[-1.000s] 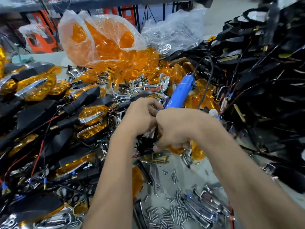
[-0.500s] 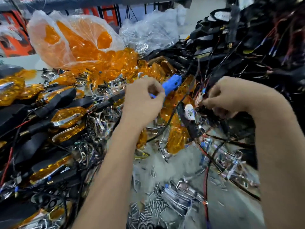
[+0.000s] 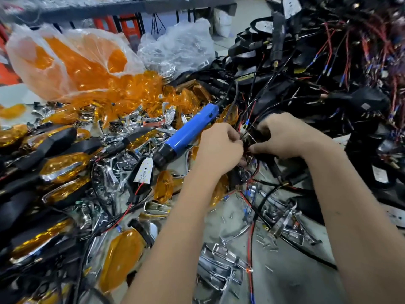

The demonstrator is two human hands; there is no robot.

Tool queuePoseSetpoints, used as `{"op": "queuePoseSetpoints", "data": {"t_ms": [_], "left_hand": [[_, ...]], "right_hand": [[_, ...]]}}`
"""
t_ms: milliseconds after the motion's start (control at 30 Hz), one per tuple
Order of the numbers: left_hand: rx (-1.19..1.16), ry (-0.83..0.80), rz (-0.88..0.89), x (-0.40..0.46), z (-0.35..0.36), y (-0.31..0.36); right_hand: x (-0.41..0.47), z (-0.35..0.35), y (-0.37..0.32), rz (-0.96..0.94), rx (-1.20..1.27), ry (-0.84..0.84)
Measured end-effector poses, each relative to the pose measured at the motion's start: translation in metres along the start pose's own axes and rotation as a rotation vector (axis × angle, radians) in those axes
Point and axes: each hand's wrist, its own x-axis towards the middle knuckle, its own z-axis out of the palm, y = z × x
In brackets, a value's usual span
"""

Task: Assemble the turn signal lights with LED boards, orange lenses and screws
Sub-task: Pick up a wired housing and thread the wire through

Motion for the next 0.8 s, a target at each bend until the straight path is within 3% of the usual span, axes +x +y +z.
{"op": "queuePoseSetpoints", "data": {"t_ms": [133,233,333,500,667,800], "left_hand": [[-0.088,0.034,0.019,-0.001,-0.008,0.004],[-0.208,0.073,0.063,-0.004,-0.02,0.01],[-0.285,0.195,0.13,-0.006,-0.041,0.015],[-0.382,0.359,0.145,-0.021,-0.092,0.005],[-0.577,0.26,-0.029,-0.04,-0.151,-0.009],[-0.587,0.268,-0.047,-0.054,-0.182,-0.023]], "right_hand": [[-0.005,-0.026,-0.006,-0.185,0.167,-0.005],[-0.004,-0.042,-0.028,-0.336,0.287,0.151],[0.006,-0.049,-0.057,-0.437,0.557,0.226],[0.014,-0.032,-0.114,-0.493,0.843,0.09],[0.022,-0.01,-0.171,-0.505,1.05,-0.018],[0.031,0.001,-0.206,-0.572,1.096,-0.082]]}}
